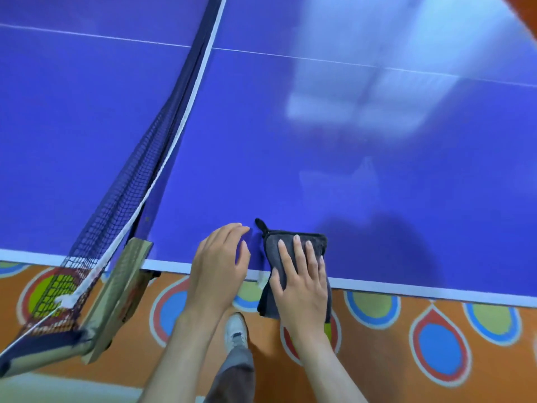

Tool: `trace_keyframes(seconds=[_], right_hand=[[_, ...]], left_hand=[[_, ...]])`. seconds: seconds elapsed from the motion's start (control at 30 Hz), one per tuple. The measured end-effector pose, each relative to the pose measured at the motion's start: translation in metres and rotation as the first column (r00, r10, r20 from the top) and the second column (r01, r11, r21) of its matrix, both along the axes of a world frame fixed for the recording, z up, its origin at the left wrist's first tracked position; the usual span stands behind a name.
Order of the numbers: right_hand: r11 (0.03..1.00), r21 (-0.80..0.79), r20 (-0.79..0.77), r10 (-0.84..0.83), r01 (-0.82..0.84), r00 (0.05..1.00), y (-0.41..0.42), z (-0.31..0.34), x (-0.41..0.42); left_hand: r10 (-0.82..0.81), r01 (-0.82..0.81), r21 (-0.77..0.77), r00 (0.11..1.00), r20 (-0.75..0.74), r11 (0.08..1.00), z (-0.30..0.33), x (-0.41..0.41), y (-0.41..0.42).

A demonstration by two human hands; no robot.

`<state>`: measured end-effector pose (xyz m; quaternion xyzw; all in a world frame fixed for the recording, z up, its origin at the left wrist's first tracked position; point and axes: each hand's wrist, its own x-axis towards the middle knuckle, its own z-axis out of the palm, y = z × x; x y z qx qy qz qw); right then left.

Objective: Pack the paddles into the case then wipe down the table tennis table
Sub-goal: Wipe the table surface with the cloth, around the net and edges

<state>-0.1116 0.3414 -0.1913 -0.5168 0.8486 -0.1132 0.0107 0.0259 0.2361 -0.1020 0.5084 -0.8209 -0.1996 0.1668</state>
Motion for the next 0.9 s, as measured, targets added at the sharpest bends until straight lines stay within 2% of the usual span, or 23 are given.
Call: trace_keyframes(seconds=[0.2,0.37,0.63,0.9], right_hand=[[0.991,-0.044,0.007,-0.126,0.127,0.992,-0.054,-0.002,-0.027],[0.988,-0.088,-0.041,-0.133,0.129,0.99,-0.121,-0.008,-0.085],[0.99,-0.04,0.024,-0.138,0.139,0.99,-0.227,-0.004,-0.166],[0.989,-0.082,0.026,-0.122,0.124,0.992,-0.247,-0.005,-0.184]], left_hand=[[-0.043,0.043,-0.013,0.999,-0.019,0.999,-0.009,-0.018,-0.006],[-0.065,0.065,0.0,0.994,-0.093,0.998,-0.013,-0.037,-0.032],[-0.094,0.097,0.064,0.994,-0.048,0.993,-0.046,-0.069,-0.088],[-0.108,0.11,0.036,0.992,-0.065,0.993,-0.062,-0.092,-0.09]])
